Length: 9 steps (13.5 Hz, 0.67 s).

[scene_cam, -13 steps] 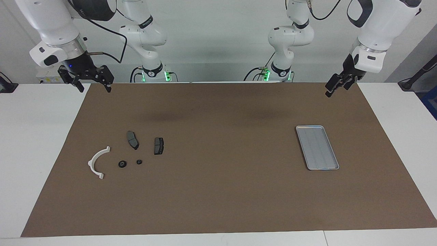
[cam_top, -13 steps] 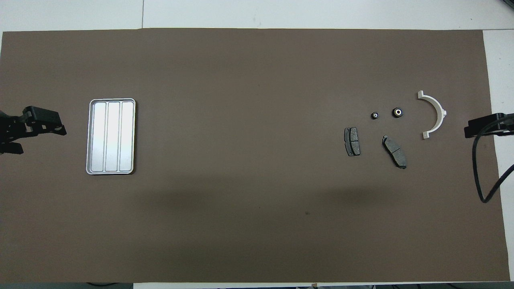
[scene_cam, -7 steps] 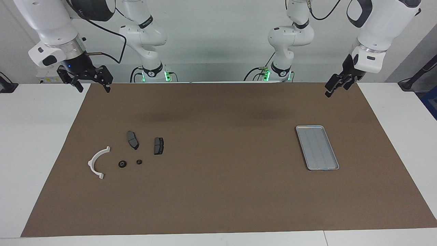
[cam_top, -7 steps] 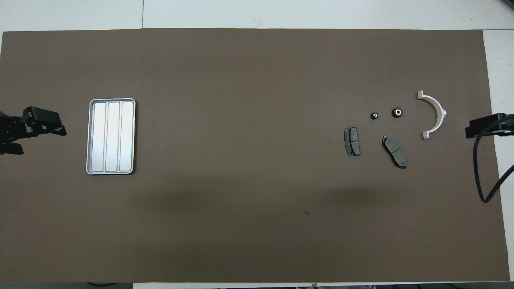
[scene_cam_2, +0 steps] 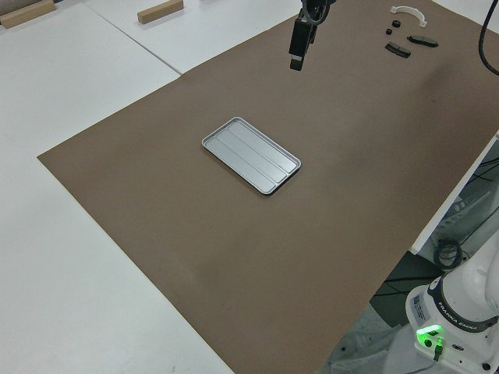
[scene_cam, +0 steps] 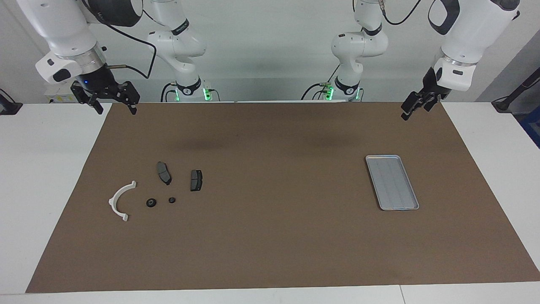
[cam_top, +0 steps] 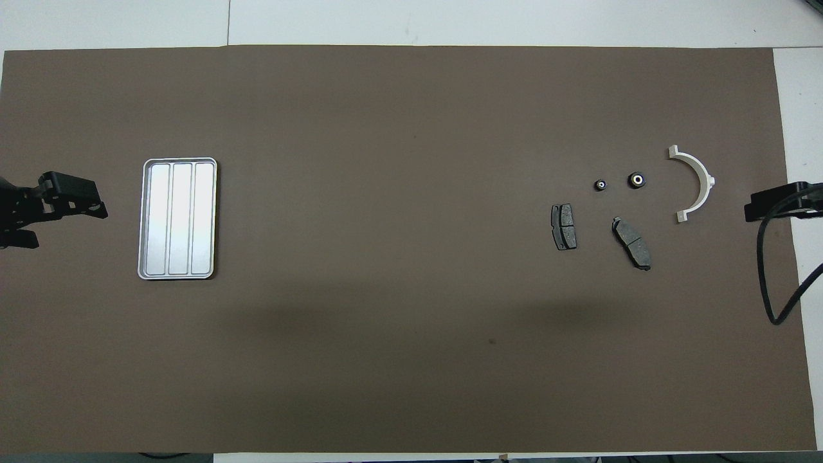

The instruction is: Place bearing gear from tray to pile

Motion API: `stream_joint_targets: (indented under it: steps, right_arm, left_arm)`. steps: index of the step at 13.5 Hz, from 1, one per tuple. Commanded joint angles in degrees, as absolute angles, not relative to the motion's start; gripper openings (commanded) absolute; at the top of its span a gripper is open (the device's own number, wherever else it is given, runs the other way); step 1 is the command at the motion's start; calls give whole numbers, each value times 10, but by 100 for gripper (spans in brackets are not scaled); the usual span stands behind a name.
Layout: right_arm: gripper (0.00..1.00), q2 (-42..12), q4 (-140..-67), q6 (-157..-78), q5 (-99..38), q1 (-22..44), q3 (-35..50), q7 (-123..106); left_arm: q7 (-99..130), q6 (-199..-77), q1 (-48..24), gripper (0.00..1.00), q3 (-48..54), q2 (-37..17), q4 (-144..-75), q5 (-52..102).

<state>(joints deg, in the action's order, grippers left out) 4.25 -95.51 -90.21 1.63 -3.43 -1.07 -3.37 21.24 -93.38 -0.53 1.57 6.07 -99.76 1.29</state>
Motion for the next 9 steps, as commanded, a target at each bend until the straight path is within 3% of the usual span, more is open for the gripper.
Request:
stream_joint_targets:
  steps: [1, 9]
  right_arm:
    - [100, 53, -969, -910, 17, -41, -4, -25]
    - [100, 53, -969, -906, 18, -41, -4, -24]
  left_arm:
    - [209, -928, -7, 100, 14, 74, -1010, 16]
    - [209, -928, -7, 100, 14, 75, -1010, 16]
